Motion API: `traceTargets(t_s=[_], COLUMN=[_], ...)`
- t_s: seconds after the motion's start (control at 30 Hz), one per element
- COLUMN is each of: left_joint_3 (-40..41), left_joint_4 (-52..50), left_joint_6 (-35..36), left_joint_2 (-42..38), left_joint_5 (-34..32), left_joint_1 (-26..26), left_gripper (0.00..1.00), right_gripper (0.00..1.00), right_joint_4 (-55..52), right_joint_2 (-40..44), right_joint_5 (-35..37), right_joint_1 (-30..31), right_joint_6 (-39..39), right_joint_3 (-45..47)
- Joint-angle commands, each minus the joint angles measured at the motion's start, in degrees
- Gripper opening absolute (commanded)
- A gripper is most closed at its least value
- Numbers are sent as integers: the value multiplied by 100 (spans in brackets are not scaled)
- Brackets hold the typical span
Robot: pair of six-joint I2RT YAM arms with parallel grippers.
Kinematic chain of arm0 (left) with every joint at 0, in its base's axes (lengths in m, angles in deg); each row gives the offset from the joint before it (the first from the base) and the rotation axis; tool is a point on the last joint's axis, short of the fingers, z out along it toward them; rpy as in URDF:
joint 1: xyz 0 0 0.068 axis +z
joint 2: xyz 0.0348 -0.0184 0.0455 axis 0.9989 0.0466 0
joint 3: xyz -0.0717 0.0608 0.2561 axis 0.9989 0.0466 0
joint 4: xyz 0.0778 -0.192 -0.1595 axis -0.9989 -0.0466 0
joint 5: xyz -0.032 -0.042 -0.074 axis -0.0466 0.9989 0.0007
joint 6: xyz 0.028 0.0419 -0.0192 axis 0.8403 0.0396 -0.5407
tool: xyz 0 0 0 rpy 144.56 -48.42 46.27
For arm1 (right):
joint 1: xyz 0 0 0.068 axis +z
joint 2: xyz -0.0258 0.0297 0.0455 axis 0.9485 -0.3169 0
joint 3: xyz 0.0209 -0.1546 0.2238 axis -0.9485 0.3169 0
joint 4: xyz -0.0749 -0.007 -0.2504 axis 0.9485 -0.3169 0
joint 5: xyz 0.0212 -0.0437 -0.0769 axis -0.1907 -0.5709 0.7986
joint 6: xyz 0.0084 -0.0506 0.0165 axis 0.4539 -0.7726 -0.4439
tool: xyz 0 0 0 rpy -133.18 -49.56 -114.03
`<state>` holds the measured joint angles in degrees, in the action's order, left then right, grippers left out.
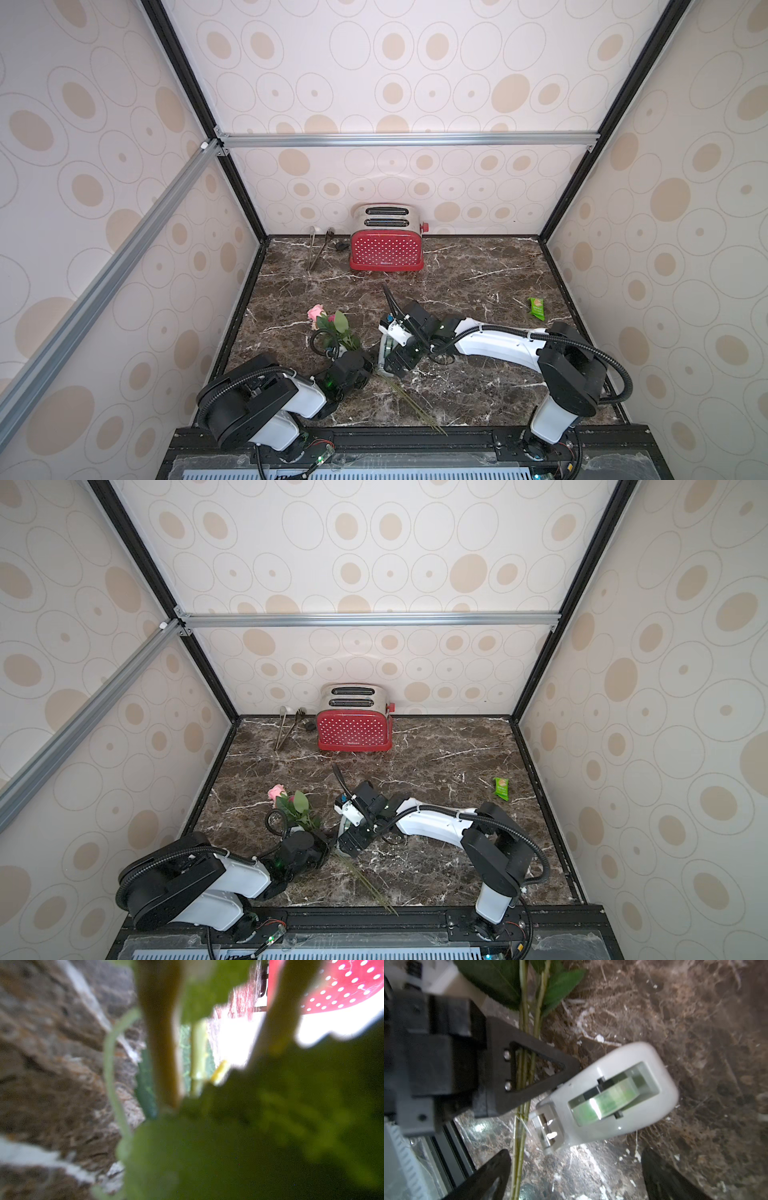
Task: Wrap bouquets with tape
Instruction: Tear off the tape using the Tape Cutter.
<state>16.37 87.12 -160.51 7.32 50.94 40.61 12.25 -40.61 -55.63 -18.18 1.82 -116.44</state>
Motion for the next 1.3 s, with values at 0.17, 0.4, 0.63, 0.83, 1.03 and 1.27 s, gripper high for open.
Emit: traceTargets(t_s=[0.17, 0.4, 0.63, 0.83, 1.03, 1.27], left_joint_3=[-113, -124, -122, -139, -18, -68], left_joint_4=[100, 153, 144, 208, 370, 483], left_joint_6=[-59, -81, -74, -102, -215, -224], left_joint_2=[56, 100, 131, 175, 153, 220], left_joint_5=[79, 97, 164, 237, 329, 351], left_joint_1=[-75, -74, -76, -147, -172, -154], left_gripper=[0, 0, 0, 0, 0, 0], right_gripper=[99, 98, 98, 99, 98, 99], right_joint_4=[-234, -297, -222, -235, -283, -489], right_joint_2=[-488, -668, -761, -914, -1110, -1441], right_joint_5=[58, 311, 549, 822, 1129, 1530], right_joint_1=[18, 49, 56, 137, 150, 159], right_joint_6=[-48, -179, 37, 106, 313, 457], right_joint_3=[-275, -220, -318, -408, -517, -835])
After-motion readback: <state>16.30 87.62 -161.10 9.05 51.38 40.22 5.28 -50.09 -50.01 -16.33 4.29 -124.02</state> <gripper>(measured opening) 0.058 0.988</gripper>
